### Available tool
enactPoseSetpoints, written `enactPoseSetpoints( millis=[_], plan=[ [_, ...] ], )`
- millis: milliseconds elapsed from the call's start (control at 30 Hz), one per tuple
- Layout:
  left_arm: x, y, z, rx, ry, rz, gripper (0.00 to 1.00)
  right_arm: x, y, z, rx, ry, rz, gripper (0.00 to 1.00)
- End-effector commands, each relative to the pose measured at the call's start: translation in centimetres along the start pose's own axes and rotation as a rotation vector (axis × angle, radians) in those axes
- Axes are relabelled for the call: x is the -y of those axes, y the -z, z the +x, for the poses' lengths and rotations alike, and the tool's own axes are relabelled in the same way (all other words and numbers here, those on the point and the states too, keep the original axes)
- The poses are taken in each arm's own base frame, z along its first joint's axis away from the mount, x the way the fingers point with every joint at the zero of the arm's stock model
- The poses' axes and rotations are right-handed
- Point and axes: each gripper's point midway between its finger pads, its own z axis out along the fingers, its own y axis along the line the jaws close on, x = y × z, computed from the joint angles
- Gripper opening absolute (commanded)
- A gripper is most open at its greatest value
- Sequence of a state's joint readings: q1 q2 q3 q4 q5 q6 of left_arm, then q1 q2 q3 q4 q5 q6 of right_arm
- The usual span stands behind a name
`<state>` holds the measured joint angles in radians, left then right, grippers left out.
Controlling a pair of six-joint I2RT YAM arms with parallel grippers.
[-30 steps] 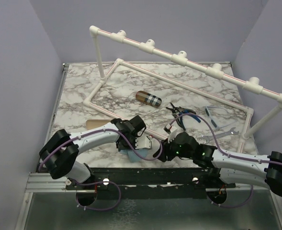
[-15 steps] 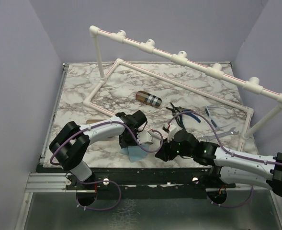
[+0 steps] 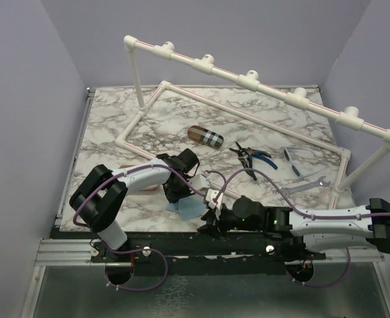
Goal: Organize the sunglasses
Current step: Fold the glasses cleaning cloth at the center of the board.
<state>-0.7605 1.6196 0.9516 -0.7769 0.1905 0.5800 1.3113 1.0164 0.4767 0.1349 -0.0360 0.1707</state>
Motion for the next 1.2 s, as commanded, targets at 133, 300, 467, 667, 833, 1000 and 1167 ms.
enactPoseSetpoints(
  millis=[133,300,467,667,833,1000,1167],
  plan=[
    [-0.5,-0.6,-0.4,0.008,0.071,-0.017,0.00,0.8,-6.1,-2.0,0.113,0.052,0.193,0.52],
    [-0.6,-0.5,0.2,-0.009,0.082,-0.041,0.00,1.2,-8.8,0.6,0.031,0.029,0.218,0.47],
    [-0.6,-0.4,0.1,-0.003,0.080,-0.045,0.00,1.1,-11.1,2.8,-0.060,0.029,0.217,0.44],
    [-0.6,-0.2,0.1,-0.001,0.076,-0.044,0.00,2.3,-12.5,5.0,-0.149,-0.004,0.298,0.42],
    [-0.5,-0.2,0.3,-0.005,0.074,-0.044,0.00,3.4,-12.0,6.7,-0.214,-0.008,0.362,0.40],
    [-0.6,-0.3,0.4,-0.011,0.070,-0.047,0.00,4.8,-10.3,8.7,-0.262,-0.015,0.438,0.40],
    [-0.7,-0.4,0.3,-0.012,0.072,-0.044,0.00,4.5,-10.5,9.0,-0.278,-0.005,0.409,0.42]
  ],
)
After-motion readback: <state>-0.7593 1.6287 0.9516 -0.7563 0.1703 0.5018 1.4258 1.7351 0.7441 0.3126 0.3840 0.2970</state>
